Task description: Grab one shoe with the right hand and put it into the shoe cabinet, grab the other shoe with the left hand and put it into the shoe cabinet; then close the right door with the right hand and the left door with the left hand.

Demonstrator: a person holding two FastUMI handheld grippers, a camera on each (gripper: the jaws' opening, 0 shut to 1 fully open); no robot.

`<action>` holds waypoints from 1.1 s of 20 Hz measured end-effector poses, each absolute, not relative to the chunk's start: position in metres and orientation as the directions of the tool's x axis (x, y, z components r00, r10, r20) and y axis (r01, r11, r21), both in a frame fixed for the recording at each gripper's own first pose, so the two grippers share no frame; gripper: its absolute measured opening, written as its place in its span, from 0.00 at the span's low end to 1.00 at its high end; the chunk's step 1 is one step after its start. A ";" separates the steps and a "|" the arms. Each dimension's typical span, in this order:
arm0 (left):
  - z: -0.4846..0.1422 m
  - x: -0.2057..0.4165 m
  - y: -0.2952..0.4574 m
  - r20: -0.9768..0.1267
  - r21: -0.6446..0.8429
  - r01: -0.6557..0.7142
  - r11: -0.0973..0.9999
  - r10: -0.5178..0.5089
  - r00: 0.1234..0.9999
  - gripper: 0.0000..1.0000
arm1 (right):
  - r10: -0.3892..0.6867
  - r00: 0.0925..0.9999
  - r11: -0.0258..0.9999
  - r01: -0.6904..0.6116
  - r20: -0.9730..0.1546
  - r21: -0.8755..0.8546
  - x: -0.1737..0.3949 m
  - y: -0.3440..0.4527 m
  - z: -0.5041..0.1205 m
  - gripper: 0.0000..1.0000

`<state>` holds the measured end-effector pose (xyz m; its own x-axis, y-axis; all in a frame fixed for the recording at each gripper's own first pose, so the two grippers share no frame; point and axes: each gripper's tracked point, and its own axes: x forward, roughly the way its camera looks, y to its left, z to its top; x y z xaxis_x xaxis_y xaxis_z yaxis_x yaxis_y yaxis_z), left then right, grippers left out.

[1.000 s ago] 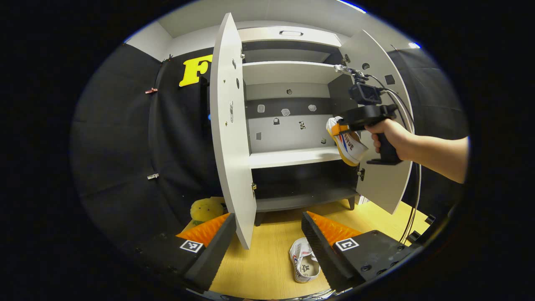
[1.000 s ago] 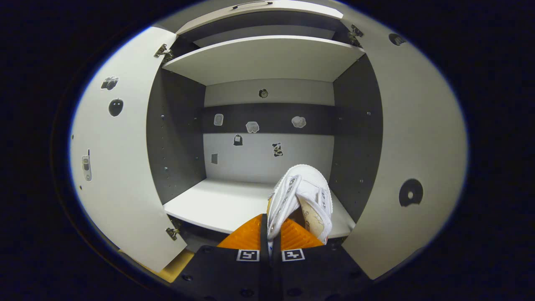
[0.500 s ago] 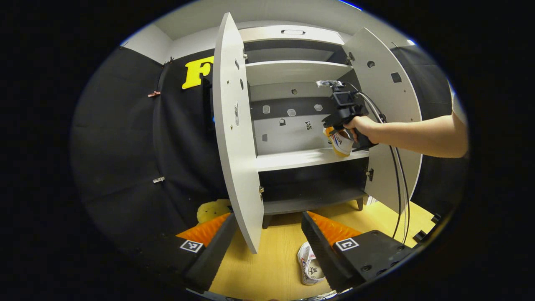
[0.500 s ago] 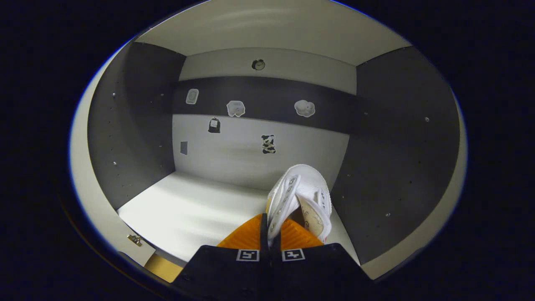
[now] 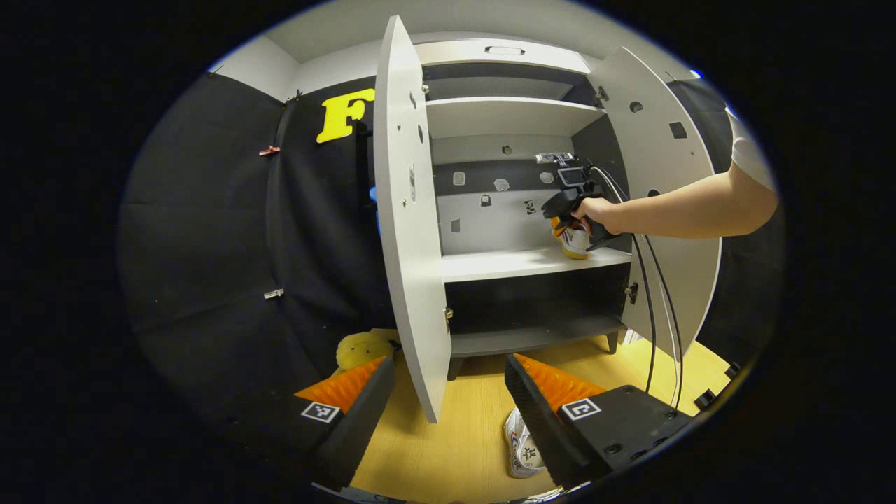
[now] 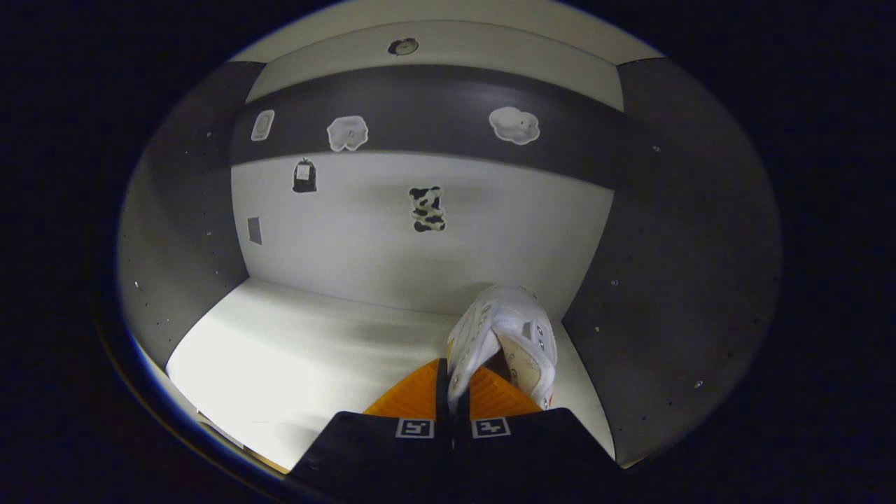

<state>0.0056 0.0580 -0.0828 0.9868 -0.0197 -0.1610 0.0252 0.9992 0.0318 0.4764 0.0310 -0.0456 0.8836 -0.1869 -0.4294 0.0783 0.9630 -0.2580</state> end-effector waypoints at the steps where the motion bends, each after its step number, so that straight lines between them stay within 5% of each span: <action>1: -0.081 0.007 0.060 -0.159 0.027 0.017 0.999 -0.012 0.987 0.99 | -0.186 0.878 0.965 0.079 -0.441 -0.249 0.480 0.036 -0.050 0.05; 3: -0.078 0.007 0.062 -0.151 0.025 0.005 1.000 -0.001 0.988 0.99 | -0.194 0.868 0.967 0.092 -0.457 -0.237 0.481 0.037 -0.055 0.07; 7: -0.083 0.000 0.061 -0.159 0.030 0.002 1.000 0.003 0.987 0.99 | -0.198 0.873 0.966 0.095 -0.445 -0.242 0.463 0.043 -0.049 0.29; 10: -0.089 -0.010 0.060 -0.169 0.009 0.003 1.000 -0.002 0.986 0.99 | -0.147 0.912 0.979 0.078 -0.383 -0.191 0.438 0.062 -0.023 0.62; 12: -0.088 -0.015 0.062 -0.156 -0.020 0.003 1.000 -0.006 0.988 0.98 | -0.101 0.936 0.986 0.049 -0.338 -0.159 0.411 0.076 -0.010 0.64; 14: -0.093 -0.021 0.063 -0.163 -0.058 0.008 0.998 -0.017 0.987 0.98 | -0.062 0.954 0.991 0.025 -0.294 -0.128 0.376 0.090 -0.003 0.95; 22: -0.120 -0.024 0.066 -0.216 -0.102 0.005 0.995 -0.027 0.976 0.98 | 0.025 0.983 0.999 -0.029 -0.180 -0.020 0.218 0.107 -0.005 0.99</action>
